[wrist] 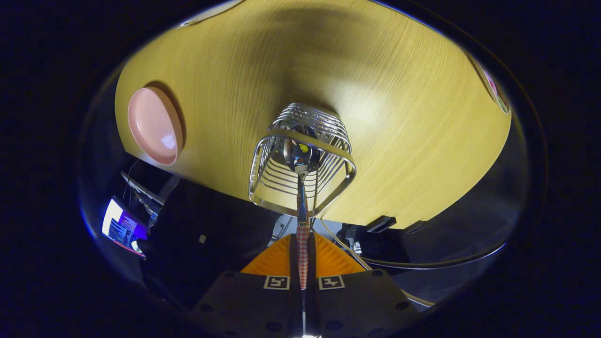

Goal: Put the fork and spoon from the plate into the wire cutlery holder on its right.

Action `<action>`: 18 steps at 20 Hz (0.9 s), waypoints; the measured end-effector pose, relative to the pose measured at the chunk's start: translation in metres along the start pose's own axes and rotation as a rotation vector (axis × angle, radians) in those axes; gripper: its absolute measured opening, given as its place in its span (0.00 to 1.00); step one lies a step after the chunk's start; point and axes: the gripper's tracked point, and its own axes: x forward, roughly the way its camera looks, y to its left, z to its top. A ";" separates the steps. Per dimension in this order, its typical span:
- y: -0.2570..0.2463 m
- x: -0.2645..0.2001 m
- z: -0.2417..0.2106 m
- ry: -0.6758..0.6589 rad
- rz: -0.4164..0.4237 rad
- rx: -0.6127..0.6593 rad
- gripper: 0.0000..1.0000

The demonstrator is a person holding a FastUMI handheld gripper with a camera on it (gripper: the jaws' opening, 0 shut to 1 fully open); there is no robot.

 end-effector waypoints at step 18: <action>0.030 -0.068 -0.004 -0.877 0.112 0.053 0.97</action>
